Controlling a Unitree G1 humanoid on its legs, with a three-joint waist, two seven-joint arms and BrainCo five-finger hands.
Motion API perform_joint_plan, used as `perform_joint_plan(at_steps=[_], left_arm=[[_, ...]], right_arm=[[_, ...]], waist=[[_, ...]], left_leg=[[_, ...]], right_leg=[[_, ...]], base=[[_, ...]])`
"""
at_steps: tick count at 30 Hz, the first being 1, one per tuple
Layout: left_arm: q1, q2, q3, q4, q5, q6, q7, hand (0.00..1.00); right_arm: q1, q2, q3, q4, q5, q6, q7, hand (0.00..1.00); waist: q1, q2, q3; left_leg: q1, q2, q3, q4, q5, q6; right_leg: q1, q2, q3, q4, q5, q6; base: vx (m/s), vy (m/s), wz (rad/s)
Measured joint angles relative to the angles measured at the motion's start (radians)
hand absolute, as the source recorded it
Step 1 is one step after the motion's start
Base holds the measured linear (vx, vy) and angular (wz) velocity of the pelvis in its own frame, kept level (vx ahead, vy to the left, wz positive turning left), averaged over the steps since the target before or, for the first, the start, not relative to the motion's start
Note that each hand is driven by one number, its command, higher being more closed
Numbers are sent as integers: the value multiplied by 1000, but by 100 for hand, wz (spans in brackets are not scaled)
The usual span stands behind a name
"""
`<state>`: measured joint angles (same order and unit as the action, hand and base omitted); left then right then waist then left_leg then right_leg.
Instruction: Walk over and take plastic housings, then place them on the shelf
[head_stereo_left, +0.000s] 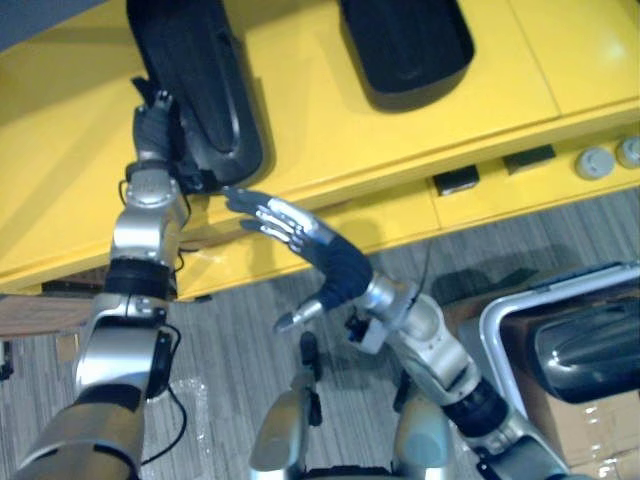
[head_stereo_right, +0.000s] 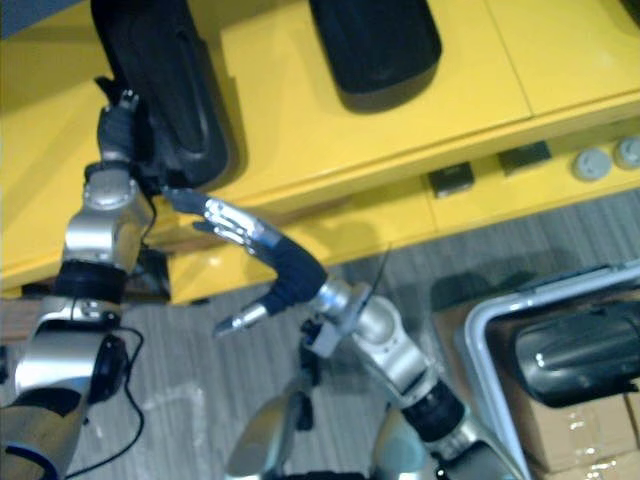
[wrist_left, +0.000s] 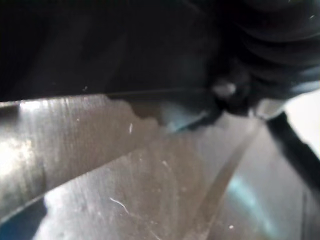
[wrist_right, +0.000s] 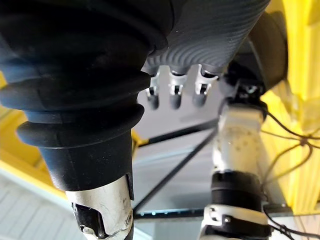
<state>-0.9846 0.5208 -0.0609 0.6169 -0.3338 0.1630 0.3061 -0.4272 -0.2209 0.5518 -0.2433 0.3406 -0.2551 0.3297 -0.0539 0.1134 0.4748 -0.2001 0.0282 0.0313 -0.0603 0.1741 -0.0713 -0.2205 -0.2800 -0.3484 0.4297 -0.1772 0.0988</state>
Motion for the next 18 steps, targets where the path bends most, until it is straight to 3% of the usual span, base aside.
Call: perform_joint_plan(at_steps=[18], left_arm=[[-137,45,-33,115,41,89,42,100]], right_arm=[[2,0,25,6,0,46,-15,0]], waist=[[13,-26,5]], left_leg=[[-30,16,28,-25,28,-9]], right_leg=[[-82,1,41,65,-15,-2]], base=[[-33,-26,-3]])
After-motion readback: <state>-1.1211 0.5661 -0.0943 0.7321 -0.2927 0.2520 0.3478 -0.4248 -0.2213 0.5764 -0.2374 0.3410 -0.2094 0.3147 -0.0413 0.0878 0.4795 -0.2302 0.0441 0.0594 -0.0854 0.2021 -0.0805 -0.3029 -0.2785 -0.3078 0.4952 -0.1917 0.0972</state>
